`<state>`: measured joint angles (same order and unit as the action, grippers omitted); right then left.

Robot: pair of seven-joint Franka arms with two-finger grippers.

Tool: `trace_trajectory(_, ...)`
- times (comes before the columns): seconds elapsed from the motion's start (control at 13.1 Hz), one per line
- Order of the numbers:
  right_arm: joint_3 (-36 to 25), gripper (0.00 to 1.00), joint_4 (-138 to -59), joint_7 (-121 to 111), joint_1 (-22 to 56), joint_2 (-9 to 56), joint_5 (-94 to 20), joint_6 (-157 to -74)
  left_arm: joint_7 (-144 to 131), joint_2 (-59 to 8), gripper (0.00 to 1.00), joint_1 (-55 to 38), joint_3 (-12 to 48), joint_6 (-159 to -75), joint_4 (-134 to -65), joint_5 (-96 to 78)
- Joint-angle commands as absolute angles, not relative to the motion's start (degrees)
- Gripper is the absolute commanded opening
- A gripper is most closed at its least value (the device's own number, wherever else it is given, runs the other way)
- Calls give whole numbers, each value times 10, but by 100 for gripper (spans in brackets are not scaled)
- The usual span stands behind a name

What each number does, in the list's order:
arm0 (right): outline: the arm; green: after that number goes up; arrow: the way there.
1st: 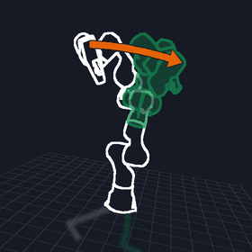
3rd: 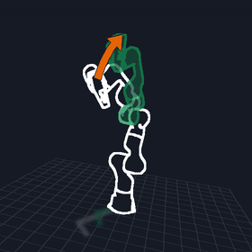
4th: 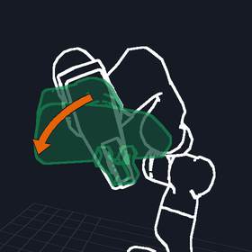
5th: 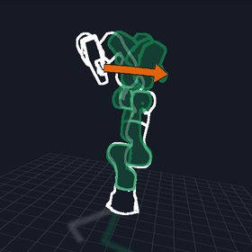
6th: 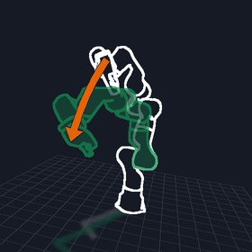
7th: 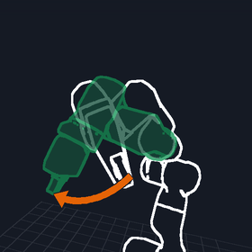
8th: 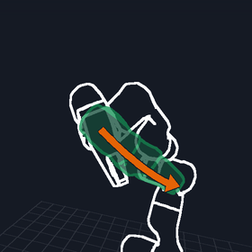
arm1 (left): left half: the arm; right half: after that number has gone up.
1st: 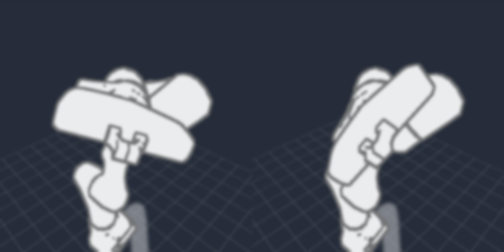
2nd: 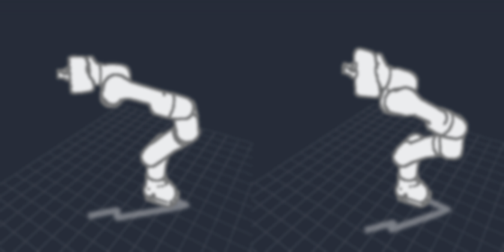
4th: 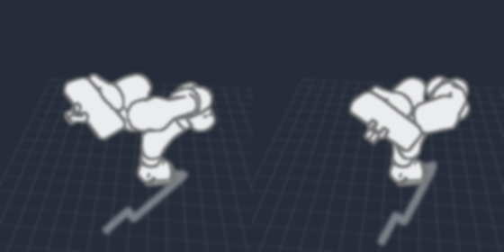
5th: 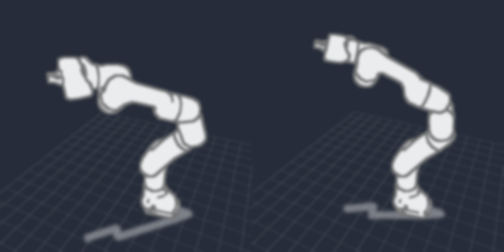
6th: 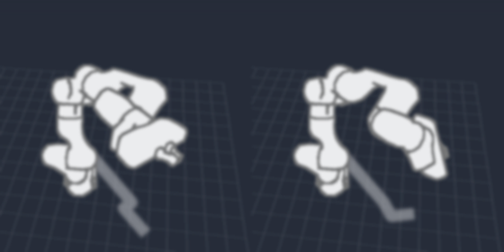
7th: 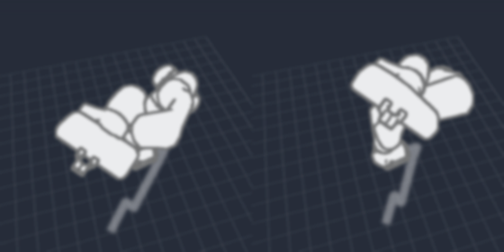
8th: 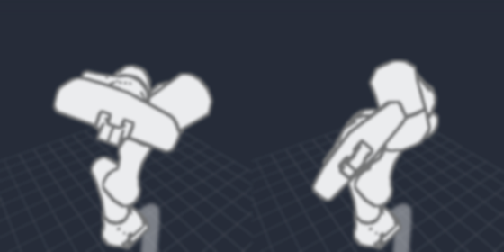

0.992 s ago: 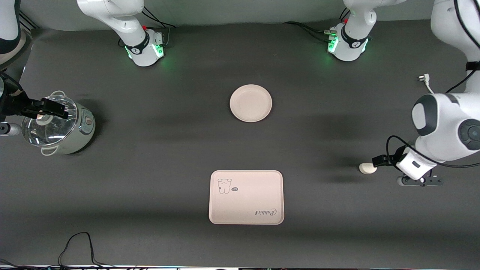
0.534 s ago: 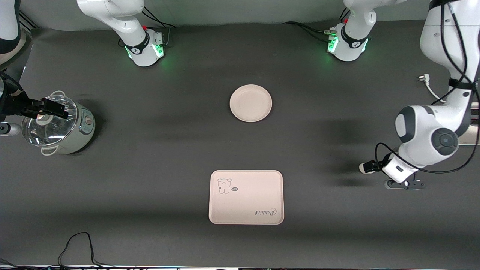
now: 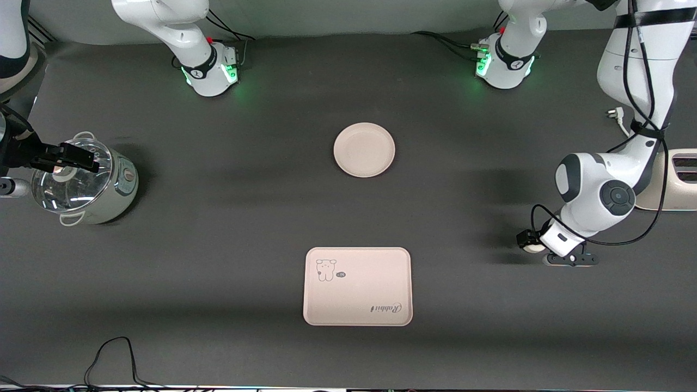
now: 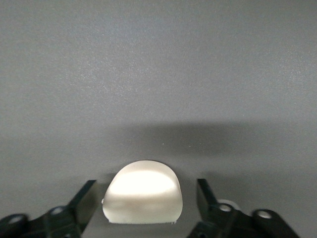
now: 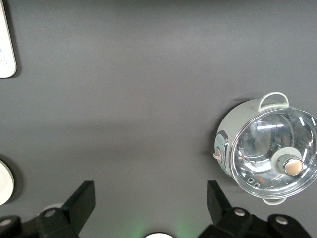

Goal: Place bun in plate and plate on tray
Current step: 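Carry the bun with the left gripper over the white plate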

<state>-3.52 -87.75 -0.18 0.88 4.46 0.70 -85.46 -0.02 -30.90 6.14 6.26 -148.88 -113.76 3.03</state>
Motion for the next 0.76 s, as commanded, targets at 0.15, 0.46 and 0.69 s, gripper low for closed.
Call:
trace_trajectory(0.15, -37, 100, -884, -13, 11, 36, 8, -853, -5, -310, 44, 58, 58, -1494, -1144, 54)
trace_trajectory(0.46, -37, 100, -884, -13, 11, 36, 8, -853, -11, -285, 39, 61, 59, -1474, -1142, 53)
trace_trajectory(0.69, -37, 100, -884, -13, 11, 36, 8, -853, -51, -206, 39, 54, 67, -1357, -1137, 48)
